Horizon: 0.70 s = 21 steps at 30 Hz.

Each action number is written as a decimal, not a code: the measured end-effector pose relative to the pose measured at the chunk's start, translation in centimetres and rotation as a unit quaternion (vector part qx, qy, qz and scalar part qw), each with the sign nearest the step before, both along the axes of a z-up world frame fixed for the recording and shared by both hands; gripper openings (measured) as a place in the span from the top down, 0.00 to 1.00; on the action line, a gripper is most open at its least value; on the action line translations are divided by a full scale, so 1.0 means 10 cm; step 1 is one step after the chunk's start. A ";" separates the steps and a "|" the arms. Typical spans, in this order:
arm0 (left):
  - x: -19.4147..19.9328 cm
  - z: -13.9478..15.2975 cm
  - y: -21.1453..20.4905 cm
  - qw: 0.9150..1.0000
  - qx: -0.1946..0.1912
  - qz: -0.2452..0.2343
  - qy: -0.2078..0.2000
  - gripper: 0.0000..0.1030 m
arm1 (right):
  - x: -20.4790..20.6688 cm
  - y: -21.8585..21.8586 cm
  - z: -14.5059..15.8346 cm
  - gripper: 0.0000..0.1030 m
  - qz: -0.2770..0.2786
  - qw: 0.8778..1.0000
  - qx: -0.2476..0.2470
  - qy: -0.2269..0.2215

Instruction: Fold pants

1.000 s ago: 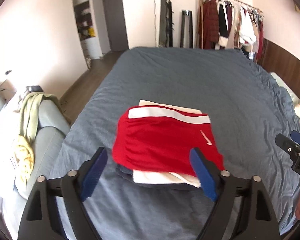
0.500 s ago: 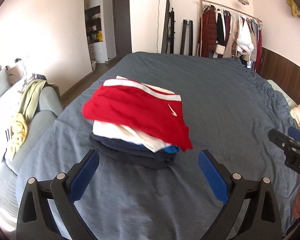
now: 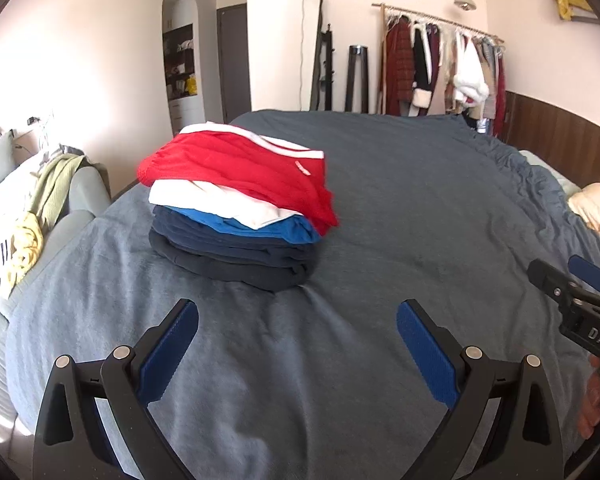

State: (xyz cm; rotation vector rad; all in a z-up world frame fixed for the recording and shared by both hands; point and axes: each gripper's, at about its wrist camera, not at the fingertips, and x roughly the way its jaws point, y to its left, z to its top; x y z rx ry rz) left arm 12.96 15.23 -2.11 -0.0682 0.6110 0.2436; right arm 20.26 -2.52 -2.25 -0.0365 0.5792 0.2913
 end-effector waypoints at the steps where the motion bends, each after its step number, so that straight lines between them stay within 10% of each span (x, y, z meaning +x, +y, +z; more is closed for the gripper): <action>1: -0.04 0.01 -0.02 1.000 0.003 -0.003 -0.002 0.01 | -0.05 -0.03 0.00 0.15 -0.005 1.000 -0.003 -0.005; 21: -0.84 0.18 -0.36 0.999 0.007 -0.030 -0.025 0.00 | -0.97 -0.50 0.18 0.15 -0.062 0.998 0.009 -0.030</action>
